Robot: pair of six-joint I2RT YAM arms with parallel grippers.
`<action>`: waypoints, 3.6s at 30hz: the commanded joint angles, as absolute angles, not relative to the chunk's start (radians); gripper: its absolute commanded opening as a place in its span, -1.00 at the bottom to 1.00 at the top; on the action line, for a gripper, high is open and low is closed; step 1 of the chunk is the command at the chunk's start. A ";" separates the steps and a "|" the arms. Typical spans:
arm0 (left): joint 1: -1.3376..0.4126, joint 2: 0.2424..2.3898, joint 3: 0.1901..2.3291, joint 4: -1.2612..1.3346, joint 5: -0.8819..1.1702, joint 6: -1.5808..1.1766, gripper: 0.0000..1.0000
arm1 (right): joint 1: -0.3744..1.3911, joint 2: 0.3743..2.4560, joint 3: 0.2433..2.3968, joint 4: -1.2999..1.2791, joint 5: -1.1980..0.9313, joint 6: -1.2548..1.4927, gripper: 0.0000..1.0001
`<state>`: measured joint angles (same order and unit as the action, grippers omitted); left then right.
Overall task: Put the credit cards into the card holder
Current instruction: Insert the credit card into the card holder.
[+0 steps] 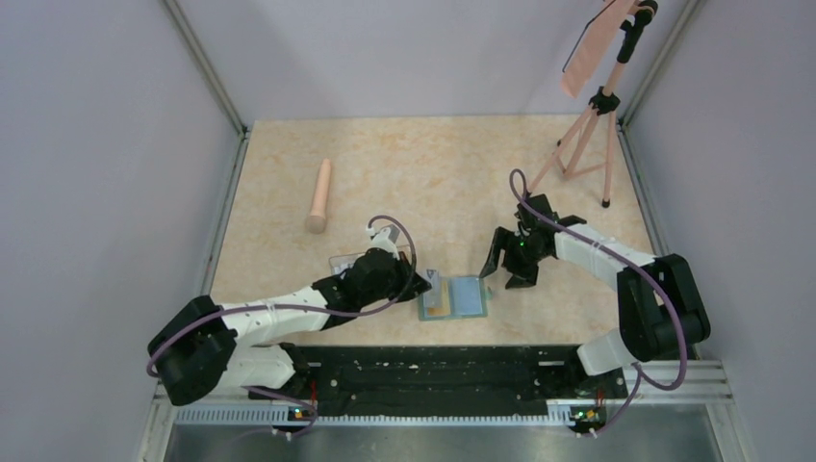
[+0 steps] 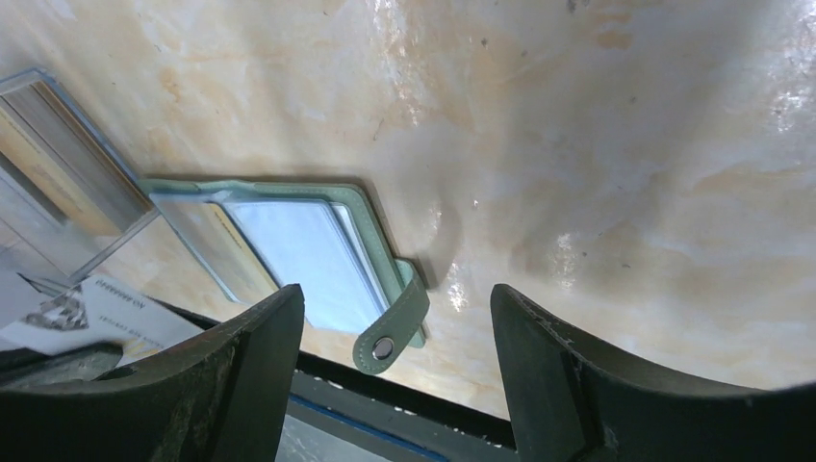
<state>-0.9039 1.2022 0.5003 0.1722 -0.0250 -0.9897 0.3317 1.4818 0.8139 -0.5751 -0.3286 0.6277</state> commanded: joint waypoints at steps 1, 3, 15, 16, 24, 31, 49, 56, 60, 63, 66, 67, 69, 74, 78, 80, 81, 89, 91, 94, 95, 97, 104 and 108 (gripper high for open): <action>-0.904 1.269 0.548 0.189 -0.053 -0.998 -1.00 | 0.338 1.435 0.783 -0.580 -0.307 0.610 0.43; -0.904 1.300 0.558 0.199 -0.042 -0.997 -1.00 | 0.339 1.434 0.768 -0.567 -0.320 0.612 0.43; -0.916 1.482 0.608 0.336 0.105 -1.015 -1.00 | 0.330 1.422 0.697 -0.508 -0.376 0.635 0.43; -0.917 1.491 0.615 0.340 0.111 -1.014 -1.00 | 0.329 1.418 0.692 -0.505 -0.380 0.638 0.43; -0.917 1.506 0.638 0.324 0.106 -1.026 -1.00 | 0.325 1.406 0.667 -0.492 -0.392 0.642 0.43; -0.917 1.481 0.659 0.242 0.069 -1.076 -1.00 | 0.325 1.404 0.657 -0.482 -0.396 0.646 0.42; -0.917 1.547 0.729 0.131 0.054 -1.105 -1.00 | 0.325 1.405 0.632 -0.464 -0.403 0.650 0.41; -0.917 1.513 0.699 0.121 0.020 -1.113 -1.00 | 0.325 1.408 0.629 -0.462 -0.406 0.650 0.41; -0.918 1.538 0.707 0.158 0.061 -1.104 -1.00 | 0.325 1.409 0.634 -0.463 -0.399 0.644 0.40; -0.923 1.563 0.737 0.147 0.071 -1.092 -1.00 | 0.325 1.403 0.634 -0.471 -0.395 0.640 0.40; -0.927 1.585 0.757 0.134 0.077 -1.091 -1.00 | 0.325 1.402 0.631 -0.470 -0.399 0.637 0.40; -0.928 1.591 0.760 0.133 0.080 -1.094 -1.00 | 0.325 1.401 0.629 -0.469 -0.401 0.637 0.40; -0.930 1.602 0.760 0.141 0.086 -1.100 -1.00 | 0.324 1.401 0.628 -0.469 -0.404 0.637 0.40; -0.933 1.622 0.757 0.179 0.105 -1.108 -1.00 | 0.324 1.402 0.620 -0.463 -0.413 0.638 0.40; -0.936 1.629 0.747 0.204 0.108 -1.115 -1.00 | 0.324 1.399 0.611 -0.453 -0.423 0.643 0.40; -0.936 1.629 0.734 0.223 0.105 -1.128 -1.00 | 0.324 1.395 0.603 -0.449 -0.427 0.647 0.40; -0.936 1.628 0.725 0.233 0.103 -1.135 -1.00 | 0.325 1.393 0.598 -0.446 -0.430 0.649 0.40; -0.936 1.584 0.615 0.324 0.027 -1.217 -1.00 | 0.324 1.362 0.554 -0.399 -0.473 0.671 0.29; -0.935 1.569 0.583 0.352 0.010 -1.235 -1.00 | 0.325 1.359 0.542 -0.382 -0.489 0.675 0.22; -0.934 1.549 0.561 0.375 -0.051 -1.246 -1.00 | 0.325 1.355 0.530 -0.369 -0.496 0.680 0.16; -0.935 1.547 0.557 0.384 -0.058 -1.246 -1.00 | 0.325 1.353 0.530 -0.371 -0.491 0.679 0.16; -0.934 1.551 0.560 0.393 -0.064 -1.246 -1.00 | 0.324 1.342 0.534 -0.382 -0.470 0.673 0.16; -0.934 1.624 0.613 0.401 -0.007 -1.233 -1.00 | 0.325 1.331 0.602 -0.462 -0.315 0.584 0.23; -0.934 1.651 0.636 0.400 0.039 -1.232 -1.00 | 0.324 1.354 0.629 -0.476 -0.264 0.530 0.16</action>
